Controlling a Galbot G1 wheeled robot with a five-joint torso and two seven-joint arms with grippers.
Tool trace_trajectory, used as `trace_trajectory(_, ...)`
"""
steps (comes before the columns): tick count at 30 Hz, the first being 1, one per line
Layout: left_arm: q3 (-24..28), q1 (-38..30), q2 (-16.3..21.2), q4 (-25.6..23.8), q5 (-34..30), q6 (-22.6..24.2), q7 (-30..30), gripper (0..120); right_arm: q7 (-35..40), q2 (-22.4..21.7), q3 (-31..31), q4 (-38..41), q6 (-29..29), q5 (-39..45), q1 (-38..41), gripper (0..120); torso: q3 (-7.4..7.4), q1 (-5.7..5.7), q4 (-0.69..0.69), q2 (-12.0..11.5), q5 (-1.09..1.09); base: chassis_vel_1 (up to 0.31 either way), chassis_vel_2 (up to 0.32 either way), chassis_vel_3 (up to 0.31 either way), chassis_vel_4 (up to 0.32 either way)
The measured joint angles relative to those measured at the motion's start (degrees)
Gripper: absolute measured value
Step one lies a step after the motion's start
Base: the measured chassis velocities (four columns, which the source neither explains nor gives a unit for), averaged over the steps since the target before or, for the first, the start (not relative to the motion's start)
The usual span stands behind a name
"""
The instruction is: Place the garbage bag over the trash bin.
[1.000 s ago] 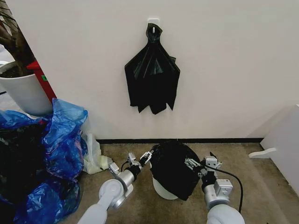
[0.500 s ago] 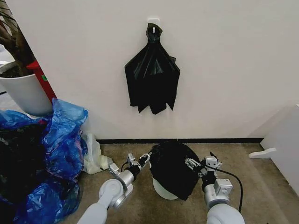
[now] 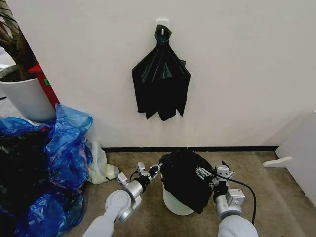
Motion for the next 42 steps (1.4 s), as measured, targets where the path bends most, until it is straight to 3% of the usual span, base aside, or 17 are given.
trace_trajectory(10, -0.2, 0.3, 0.2, 1.2, 1.9, 0.0, 1.7, 51, 0.0, -0.1, 0.1, -0.2, 0.0, 0.2, 0.1, 100, 0.0, 0.0, -0.01, 0.0, 0.0, 0.0, 0.0, 0.0, 0.0)
trace_trajectory(15, -0.8, 0.3, 0.4, 0.3, 0.5, -0.2, 1.9, 72, 0.0, 0.0, 0.0, -0.3, 0.0, 0.2, 0.1, 100, 0.0, 0.0, 0.0, 0.0, 0.0, 0.0, 0.0, 0.0, 0.0)
trace_trajectory(22, -1.0, -0.5, -0.1, 1.2, -0.7, -0.9, 1.3, 95, 0.0, 0.0, 0.0, -0.3, 0.1, 0.2, -0.1, 100, 0.0, 0.0, 0.0, 0.0, 0.0, 0.0, 0.0, 0.0, 0.0)
trace_trajectory(28, -0.6, -0.8, -0.4, 1.8, -0.8, -1.0, 1.0, 91, 0.0, 0.0, 0.1, -0.2, 0.2, 0.2, -0.4, 100, 0.0, 0.0, 0.0, 0.0, 0.0, 0.0, 0.0, 0.0, 0.0)
trace_trajectory(35, -0.6, -0.9, -0.4, 2.1, -1.2, -1.0, 0.9, 72, 0.0, 0.1, 0.1, -0.3, 0.2, 0.2, -0.3, 100, 0.0, 0.0, 0.0, 0.0, 0.0, 0.0, 0.0, 0.0, 0.0)
trace_trajectory(36, -0.7, -0.9, -0.4, 2.1, -1.4, -1.0, 0.9, 64, 0.0, 0.1, 0.1, -0.3, 0.2, 0.2, -0.3, 100, 0.0, 0.0, 0.0, 0.0, 0.0, 0.0, 0.0, 0.0, 0.0)
trace_trajectory(42, -0.8, -0.8, -0.4, 2.4, -1.8, -1.0, 1.0, 45, 0.0, 0.1, 0.0, -0.5, 0.2, 0.2, -0.2, 100, 0.0, 0.0, 0.0, 0.0, 0.0, 0.0, 0.0, 0.0, 0.0)
